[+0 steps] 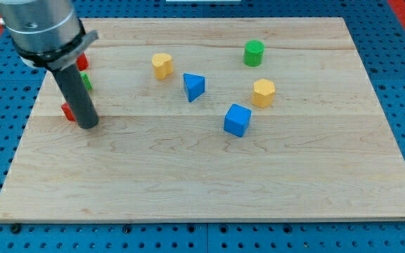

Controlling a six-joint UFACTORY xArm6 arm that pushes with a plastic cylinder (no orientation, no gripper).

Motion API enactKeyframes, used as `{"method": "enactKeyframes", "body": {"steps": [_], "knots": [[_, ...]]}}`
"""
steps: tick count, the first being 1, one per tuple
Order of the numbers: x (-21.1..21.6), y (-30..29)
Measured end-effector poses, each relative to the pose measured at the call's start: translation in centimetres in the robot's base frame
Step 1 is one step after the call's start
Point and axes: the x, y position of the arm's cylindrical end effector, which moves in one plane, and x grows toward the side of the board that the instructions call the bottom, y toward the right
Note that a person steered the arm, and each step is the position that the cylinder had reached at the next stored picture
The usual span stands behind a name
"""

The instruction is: Slide the blue triangle towards the yellow hexagon

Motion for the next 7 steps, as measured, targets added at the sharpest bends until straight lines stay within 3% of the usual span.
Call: {"method": "enactKeyframes", "body": {"steps": [1, 3, 4, 5, 7], "knots": [[1.1, 3.0], [-2.0, -0.8], [-1.3, 3.4], [-1.9, 3.9], [-7.9, 10.0]]}}
